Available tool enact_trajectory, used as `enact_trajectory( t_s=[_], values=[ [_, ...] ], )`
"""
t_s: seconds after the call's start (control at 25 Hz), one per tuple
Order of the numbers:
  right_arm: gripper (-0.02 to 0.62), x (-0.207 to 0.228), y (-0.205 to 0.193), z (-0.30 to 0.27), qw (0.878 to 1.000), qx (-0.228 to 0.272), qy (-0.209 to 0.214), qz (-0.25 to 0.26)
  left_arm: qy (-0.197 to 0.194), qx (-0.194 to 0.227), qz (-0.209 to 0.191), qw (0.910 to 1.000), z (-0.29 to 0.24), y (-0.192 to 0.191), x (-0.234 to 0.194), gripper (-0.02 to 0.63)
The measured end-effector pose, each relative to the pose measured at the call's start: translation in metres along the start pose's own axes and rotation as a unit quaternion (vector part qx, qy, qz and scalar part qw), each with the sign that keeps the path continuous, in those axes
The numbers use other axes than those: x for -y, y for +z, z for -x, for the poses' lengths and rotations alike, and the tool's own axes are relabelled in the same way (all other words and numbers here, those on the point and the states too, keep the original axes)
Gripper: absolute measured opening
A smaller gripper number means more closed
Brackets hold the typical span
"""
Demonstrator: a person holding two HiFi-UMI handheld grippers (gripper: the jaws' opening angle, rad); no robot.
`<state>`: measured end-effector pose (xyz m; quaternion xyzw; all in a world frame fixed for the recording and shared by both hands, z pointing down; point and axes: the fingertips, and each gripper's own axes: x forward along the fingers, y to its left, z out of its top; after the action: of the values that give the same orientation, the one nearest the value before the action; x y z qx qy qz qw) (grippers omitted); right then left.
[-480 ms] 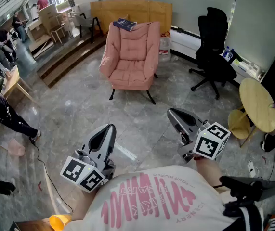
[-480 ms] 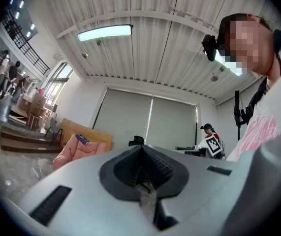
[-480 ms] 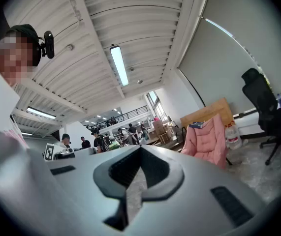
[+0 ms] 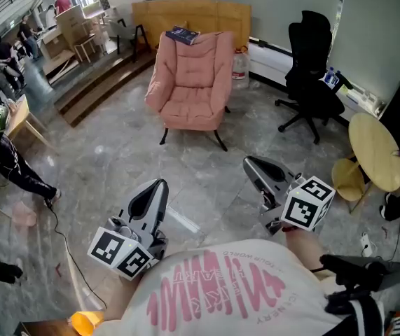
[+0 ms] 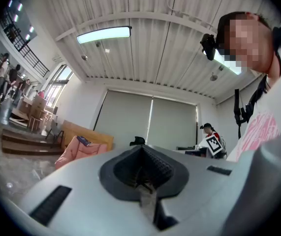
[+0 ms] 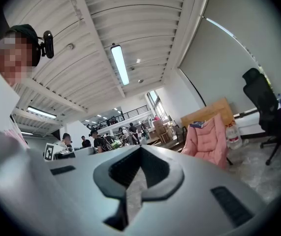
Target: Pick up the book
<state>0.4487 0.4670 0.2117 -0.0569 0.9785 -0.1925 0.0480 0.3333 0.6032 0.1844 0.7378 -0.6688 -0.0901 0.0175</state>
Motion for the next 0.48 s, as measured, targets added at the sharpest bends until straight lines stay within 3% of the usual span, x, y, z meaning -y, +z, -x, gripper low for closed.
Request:
enact_trajectory(
  t_s=[0.24, 0.48],
  values=[
    [0.009, -0.001, -0.006, -0.003, 1.000, -0.002, -0.007, -0.011, 0.006, -0.001, 0.004, 1.0000, 0.010, -0.003, -0.005, 0.008],
    [0.011, -0.012, -0.017, -0.015, 0.999, 0.004, -0.005, -0.053, 0.022, -0.003, 0.008, 0.9997, 0.032, -0.003, -0.022, 0.008]
  ],
)
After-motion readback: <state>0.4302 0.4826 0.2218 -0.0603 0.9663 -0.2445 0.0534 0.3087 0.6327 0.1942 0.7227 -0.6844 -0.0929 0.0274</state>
